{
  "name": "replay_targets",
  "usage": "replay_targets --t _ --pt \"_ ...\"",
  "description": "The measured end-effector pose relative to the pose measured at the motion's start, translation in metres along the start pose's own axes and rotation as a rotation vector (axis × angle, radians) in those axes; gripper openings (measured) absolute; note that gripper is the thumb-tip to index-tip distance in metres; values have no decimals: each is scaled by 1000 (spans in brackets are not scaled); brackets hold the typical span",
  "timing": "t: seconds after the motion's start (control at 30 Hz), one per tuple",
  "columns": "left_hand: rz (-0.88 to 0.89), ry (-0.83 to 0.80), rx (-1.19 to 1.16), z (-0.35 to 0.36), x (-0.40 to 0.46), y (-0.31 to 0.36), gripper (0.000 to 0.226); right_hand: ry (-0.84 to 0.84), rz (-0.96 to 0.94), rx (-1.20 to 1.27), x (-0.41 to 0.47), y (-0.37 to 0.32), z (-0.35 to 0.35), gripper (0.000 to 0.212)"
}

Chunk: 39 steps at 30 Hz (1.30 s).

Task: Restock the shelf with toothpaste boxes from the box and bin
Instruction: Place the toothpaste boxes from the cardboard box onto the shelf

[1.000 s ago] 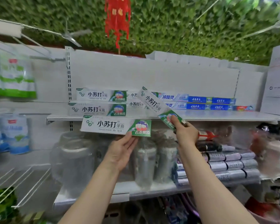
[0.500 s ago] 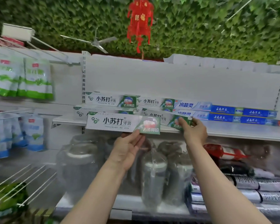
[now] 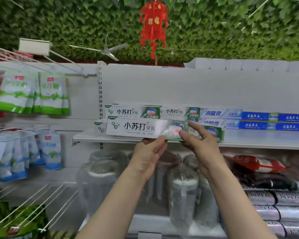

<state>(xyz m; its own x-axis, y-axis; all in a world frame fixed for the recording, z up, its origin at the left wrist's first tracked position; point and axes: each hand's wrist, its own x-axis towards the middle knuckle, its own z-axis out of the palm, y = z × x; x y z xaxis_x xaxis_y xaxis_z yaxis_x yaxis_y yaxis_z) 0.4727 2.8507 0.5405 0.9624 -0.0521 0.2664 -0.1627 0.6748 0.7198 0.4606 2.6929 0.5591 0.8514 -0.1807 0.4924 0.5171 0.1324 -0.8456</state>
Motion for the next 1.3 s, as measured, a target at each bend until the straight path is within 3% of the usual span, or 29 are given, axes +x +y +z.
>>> replay_targets --t 0.2,0.43,0.77,0.87,0.93,1.0,1.07,1.17,1.3 --pt "435 485 435 -34 1 57 77 112 37 180 9 1 24 54" --pt "585 602 828 -67 38 116 58 114 -54 -31 44 6 70 24" --pt "385 650 1169 -96 93 136 47 148 -87 -360 101 44 99 20" --pt "305 629 1312 -108 97 130 51 165 -47 -499 98 45 103 35" --pt "417 651 1353 -111 95 124 58 267 -109 -496 89 48 105 40" --pt "658 644 1393 -111 89 115 55 385 -223 -455 75 51 107 34" --pt "836 574 1486 -108 83 104 54 397 -317 -477 62 55 110 30" --pt "811 491 1651 -104 82 93 61 333 -380 -579 54 60 117 31" --pt "724 513 1813 -102 83 92 76 286 -412 -701 59 58 118 39"
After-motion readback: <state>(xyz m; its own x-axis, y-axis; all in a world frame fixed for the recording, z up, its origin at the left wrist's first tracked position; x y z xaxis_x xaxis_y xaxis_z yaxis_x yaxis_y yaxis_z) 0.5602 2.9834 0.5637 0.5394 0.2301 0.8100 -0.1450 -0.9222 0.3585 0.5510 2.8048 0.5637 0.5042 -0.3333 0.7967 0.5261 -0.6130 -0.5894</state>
